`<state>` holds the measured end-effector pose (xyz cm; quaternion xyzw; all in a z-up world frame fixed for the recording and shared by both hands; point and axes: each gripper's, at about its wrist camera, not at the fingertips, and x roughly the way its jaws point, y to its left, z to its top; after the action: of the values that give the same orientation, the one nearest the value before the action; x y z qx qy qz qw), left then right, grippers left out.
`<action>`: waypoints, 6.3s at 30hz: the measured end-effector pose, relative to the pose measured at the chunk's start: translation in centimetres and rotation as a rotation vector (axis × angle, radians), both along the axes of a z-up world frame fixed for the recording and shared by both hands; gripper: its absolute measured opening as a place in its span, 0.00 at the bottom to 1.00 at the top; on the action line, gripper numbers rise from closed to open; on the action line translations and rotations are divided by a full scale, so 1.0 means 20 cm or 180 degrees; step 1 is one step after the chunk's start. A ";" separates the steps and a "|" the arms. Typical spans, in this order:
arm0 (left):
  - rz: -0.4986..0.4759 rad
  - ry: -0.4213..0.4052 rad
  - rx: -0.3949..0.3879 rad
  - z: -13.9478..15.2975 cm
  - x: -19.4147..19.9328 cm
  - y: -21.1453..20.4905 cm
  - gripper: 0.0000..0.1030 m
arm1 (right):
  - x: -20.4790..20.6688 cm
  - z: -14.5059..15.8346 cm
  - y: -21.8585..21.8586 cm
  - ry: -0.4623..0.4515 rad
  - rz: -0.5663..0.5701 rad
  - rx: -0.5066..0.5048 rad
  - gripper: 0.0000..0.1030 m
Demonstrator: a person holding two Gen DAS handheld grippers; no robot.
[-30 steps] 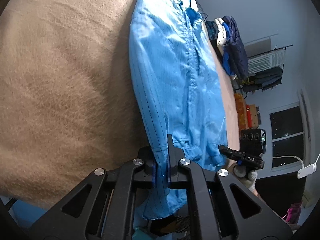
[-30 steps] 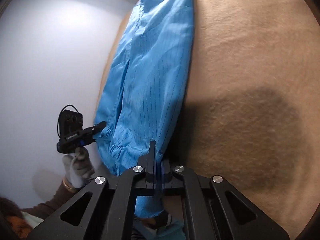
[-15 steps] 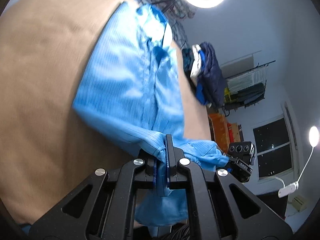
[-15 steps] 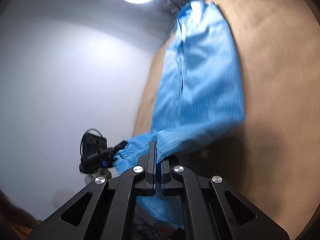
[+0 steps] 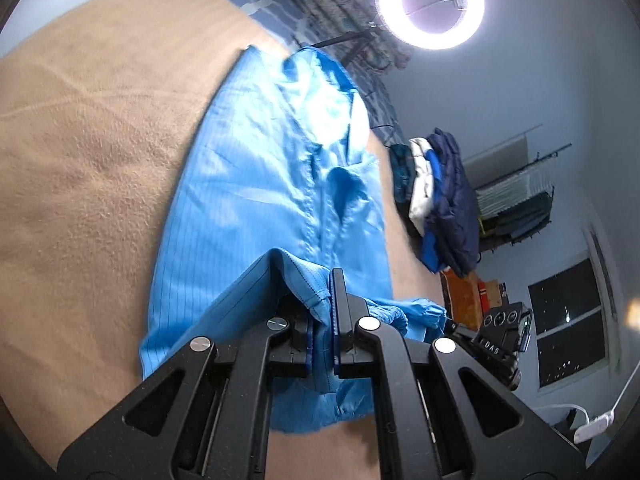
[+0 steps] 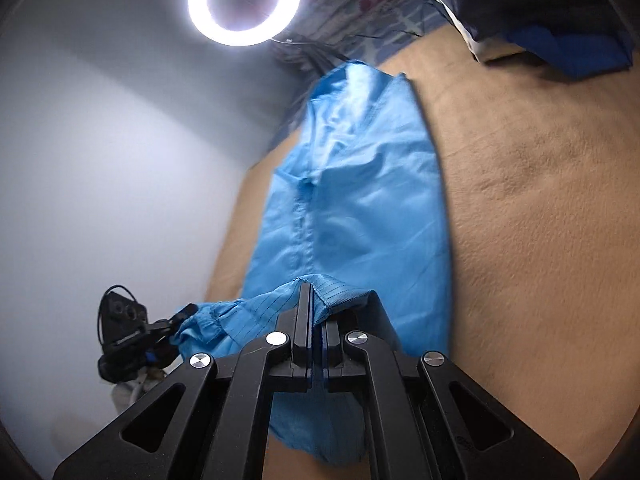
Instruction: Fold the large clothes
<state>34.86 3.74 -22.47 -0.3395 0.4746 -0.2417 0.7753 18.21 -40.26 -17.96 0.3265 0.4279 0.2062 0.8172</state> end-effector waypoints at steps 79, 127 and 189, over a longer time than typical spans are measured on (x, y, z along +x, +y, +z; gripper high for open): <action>0.0050 0.0028 0.0607 -0.11 0.05 0.05 0.54 | 0.42 0.17 0.17 -0.0211 0.0554 -0.0997 0.23; 0.0086 -0.0009 0.0960 -0.15 0.07 0.02 0.35 | 0.02 -0.04 0.13 0.0176 0.0377 -0.1299 0.28; 0.0221 -0.0216 0.1352 -0.04 0.52 0.02 0.65 | 0.34 0.07 -0.06 -0.0259 -0.0058 -0.1268 0.50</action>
<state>45.19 4.23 -23.25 -0.1763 0.4765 -0.1207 0.8528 24.94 -41.42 -16.56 0.1537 0.4239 0.1230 0.8841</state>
